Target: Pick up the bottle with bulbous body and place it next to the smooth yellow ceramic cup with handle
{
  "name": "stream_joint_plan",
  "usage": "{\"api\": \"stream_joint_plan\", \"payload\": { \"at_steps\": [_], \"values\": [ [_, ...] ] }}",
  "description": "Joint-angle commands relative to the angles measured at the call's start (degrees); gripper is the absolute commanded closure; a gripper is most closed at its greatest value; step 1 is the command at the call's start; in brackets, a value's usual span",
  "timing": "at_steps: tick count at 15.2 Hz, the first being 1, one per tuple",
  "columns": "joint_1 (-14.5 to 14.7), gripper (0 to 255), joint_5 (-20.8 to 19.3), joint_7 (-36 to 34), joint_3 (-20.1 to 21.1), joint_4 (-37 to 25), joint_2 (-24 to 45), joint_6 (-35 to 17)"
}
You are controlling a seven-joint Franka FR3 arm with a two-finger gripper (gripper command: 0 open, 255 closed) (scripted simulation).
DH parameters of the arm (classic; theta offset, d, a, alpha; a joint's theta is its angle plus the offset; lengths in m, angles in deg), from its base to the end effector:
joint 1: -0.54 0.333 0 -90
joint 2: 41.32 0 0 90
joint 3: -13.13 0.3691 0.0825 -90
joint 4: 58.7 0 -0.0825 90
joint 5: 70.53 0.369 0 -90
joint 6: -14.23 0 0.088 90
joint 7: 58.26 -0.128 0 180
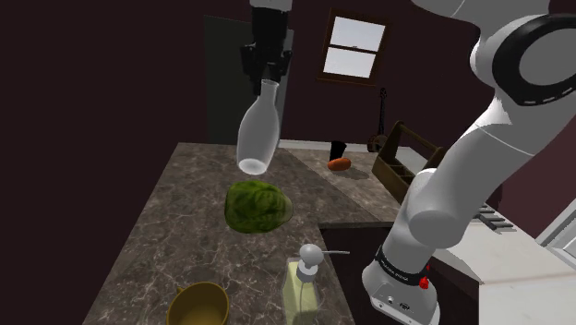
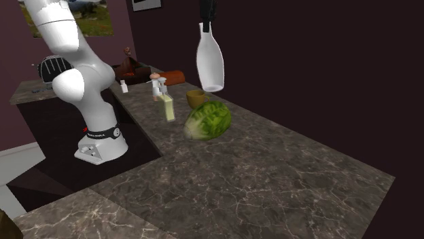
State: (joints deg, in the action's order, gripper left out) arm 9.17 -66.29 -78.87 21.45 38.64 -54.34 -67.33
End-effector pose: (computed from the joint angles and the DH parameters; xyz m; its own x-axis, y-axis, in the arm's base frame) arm 0.4138 0.1476 0.6966 0.9964 -0.0586 -0.0616 -0.0600 -0.9980 -0.0207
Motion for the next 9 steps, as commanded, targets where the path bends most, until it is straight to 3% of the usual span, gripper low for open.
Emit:
{"api": "stream_joint_plan", "payload": {
  "at_steps": [1,9],
  "values": [
    [0.90,255,0.71,-2.27,1.30,1.37,-1.98,0.46],
    [4.48,255,4.14,-12.11,7.30,2.67,-7.33,3.53]
  ]
}}
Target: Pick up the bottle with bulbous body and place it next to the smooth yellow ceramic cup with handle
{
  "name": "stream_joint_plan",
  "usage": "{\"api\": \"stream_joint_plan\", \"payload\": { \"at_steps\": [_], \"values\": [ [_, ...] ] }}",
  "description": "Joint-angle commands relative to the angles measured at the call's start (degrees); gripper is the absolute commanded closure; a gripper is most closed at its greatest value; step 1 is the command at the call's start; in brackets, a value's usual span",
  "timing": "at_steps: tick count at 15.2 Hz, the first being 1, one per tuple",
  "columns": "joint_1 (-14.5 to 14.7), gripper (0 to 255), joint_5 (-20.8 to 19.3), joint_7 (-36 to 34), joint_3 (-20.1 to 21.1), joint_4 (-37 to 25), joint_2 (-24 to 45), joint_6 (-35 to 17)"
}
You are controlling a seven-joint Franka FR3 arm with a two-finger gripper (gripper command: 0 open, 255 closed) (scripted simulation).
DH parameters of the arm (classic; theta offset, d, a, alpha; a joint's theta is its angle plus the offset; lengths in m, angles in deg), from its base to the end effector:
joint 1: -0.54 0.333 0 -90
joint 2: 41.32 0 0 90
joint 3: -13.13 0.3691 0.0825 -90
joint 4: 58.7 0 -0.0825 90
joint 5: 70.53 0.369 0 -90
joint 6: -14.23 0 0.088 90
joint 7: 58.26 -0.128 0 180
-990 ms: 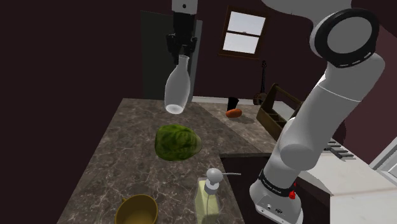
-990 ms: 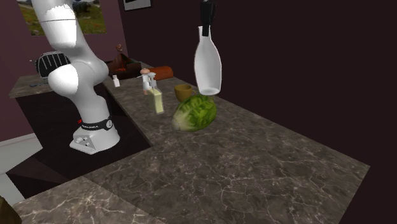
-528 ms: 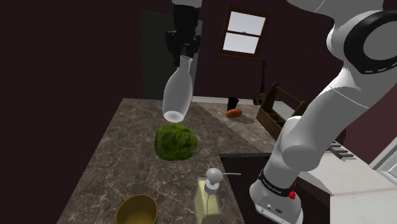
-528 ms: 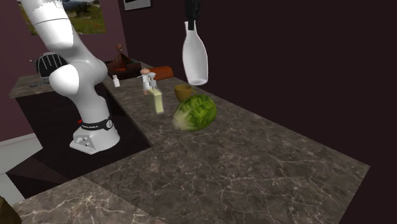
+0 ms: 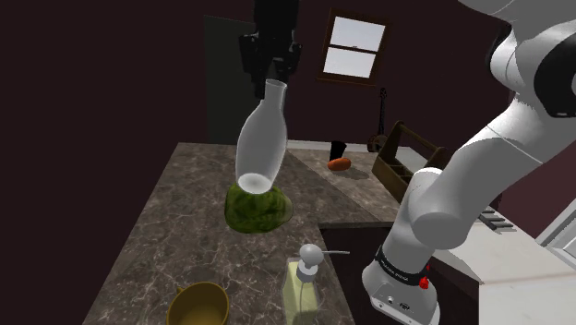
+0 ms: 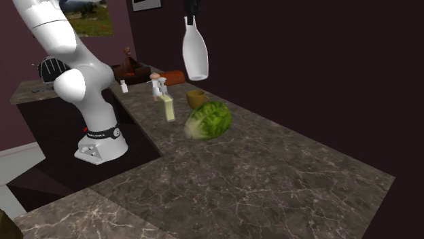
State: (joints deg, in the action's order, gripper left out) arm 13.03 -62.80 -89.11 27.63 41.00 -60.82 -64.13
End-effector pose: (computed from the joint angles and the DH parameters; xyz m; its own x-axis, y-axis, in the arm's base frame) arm 0.3287 0.2190 0.7162 0.9964 -0.0579 -0.0618 -0.0593 -0.9980 -0.0207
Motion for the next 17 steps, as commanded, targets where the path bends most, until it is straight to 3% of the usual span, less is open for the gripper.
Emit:
{"api": "stream_joint_plan", "payload": {
  "at_steps": [1,9,17],
  "values": [
    [1.06,255,1.11,-3.18,1.94,0.18,-1.27,0.72],
    [4.22,255,4.60,-14.49,9.25,-3.28,-2.42,3.70],
    [6.81,255,6.47,-27.65,18.46,-11.10,0.97,6.12]
  ]
}}
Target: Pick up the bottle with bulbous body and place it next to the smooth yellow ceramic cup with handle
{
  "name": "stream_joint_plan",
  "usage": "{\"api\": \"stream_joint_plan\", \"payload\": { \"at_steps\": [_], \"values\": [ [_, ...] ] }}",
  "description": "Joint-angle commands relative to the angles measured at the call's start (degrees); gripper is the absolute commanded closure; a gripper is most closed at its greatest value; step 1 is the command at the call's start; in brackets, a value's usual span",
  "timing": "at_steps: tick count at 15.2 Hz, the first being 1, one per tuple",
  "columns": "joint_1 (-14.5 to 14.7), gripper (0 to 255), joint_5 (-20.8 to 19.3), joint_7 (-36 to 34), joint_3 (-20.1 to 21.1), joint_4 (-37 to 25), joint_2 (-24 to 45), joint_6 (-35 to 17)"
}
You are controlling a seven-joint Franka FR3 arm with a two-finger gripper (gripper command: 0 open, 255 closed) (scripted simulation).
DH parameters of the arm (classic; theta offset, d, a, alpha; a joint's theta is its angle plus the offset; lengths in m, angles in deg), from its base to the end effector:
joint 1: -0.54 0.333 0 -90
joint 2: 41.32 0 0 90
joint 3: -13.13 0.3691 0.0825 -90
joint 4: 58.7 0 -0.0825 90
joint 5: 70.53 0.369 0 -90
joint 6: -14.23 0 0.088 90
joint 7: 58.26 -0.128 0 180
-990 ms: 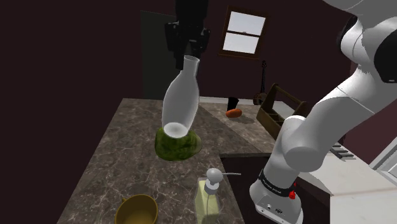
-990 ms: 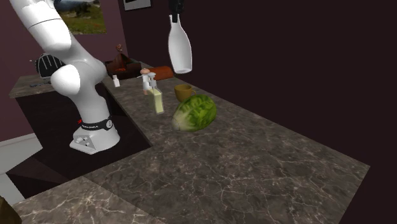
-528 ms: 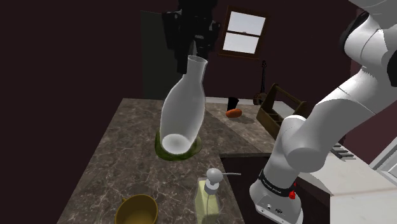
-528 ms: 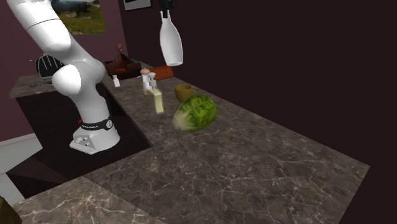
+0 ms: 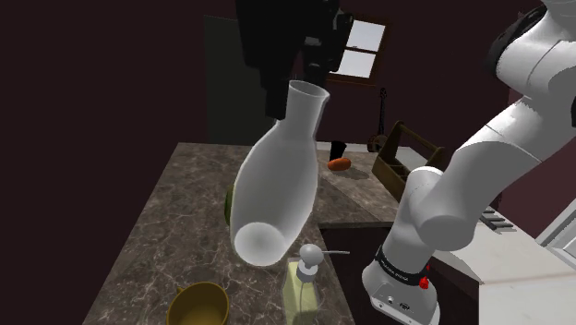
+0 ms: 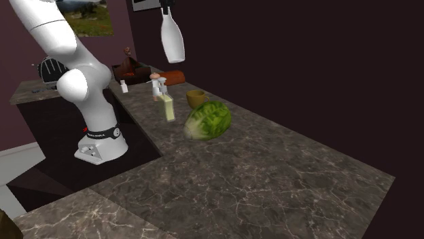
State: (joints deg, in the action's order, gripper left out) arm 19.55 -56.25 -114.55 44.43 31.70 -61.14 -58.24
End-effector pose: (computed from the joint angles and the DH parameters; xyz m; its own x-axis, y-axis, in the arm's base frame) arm 0.1685 0.3639 0.7571 0.9964 -0.0586 -0.0616 -0.0599 -0.9980 -0.0191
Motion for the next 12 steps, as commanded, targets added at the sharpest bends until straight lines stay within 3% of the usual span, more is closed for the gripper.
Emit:
{"api": "stream_joint_plan", "payload": {
  "at_steps": [1,5,8,12],
  "values": [
    [0.53,255,-0.10,-4.04,3.06,-3.13,2.10,0.49],
    [1.73,255,-1.32,-12.08,9.42,-9.32,6.65,1.50],
    [3.46,255,-4.83,-20.33,16.33,-16.06,12.84,2.50],
    [3.29,255,-2.56,-18.08,14.43,-9.85,9.32,-0.98]
  ]
}}
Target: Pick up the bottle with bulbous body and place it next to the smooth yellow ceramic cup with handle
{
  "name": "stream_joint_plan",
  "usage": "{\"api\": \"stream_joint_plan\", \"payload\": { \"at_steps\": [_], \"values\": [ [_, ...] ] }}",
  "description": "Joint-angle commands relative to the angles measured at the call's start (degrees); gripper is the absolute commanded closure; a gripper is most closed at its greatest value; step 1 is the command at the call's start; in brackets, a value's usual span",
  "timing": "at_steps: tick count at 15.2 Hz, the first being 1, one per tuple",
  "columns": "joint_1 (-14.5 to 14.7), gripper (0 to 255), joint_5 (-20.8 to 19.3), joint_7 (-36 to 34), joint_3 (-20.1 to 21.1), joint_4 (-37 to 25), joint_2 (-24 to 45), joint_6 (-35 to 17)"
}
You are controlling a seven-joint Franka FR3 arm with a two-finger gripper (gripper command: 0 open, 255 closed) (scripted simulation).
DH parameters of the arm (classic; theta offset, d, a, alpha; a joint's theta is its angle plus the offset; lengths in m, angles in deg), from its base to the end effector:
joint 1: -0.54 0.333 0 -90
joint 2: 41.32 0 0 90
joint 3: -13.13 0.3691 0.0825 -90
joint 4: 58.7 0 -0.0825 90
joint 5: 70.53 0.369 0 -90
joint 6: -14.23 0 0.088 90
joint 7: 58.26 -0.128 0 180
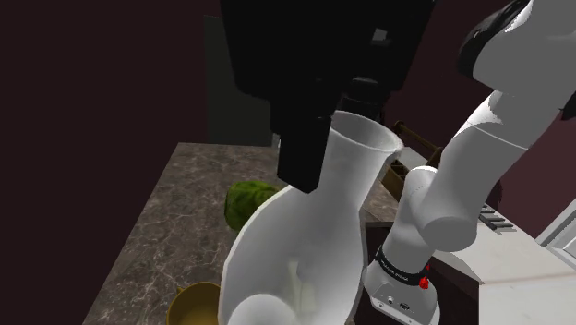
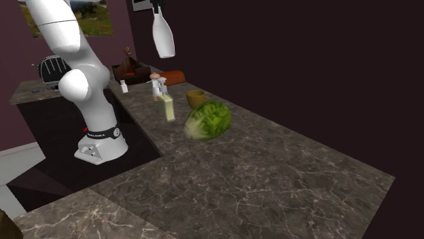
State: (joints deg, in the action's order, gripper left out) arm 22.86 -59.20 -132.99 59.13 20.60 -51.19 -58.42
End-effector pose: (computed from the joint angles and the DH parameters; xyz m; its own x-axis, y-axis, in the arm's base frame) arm 0.0929 0.4502 0.7677 0.9963 -0.0591 -0.0620 -0.0604 -0.9980 -0.0195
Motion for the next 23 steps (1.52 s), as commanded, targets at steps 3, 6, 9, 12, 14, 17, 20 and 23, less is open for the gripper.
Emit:
{"api": "stream_joint_plan", "payload": {
  "at_steps": [3,6,9,12,14,17,20,23],
  "values": [
    [0.05,255,1.66,1.71,-1.29,5.43,-2.78,-3.25],
    [0.22,255,2.69,2.85,-2.06,9.33,-4.60,-5.61],
    [0.45,255,3.53,3.82,-2.62,12.97,-6.16,-7.92],
    [0.70,255,4.26,4.66,-3.01,16.39,-7.49,-10.18],
    [0.88,255,4.69,5.16,-3.19,18.57,-8.26,-11.68],
    [1.15,255,5.26,5.82,-3.35,21.69,-9.28,-13.90],
    [1.41,255,5.78,6.40,-3.40,24.65,-10.12,-16.11],
    [1.66,255,6.24,6.91,-3.34,27.47,-10.81,-18.32]
  ]
}}
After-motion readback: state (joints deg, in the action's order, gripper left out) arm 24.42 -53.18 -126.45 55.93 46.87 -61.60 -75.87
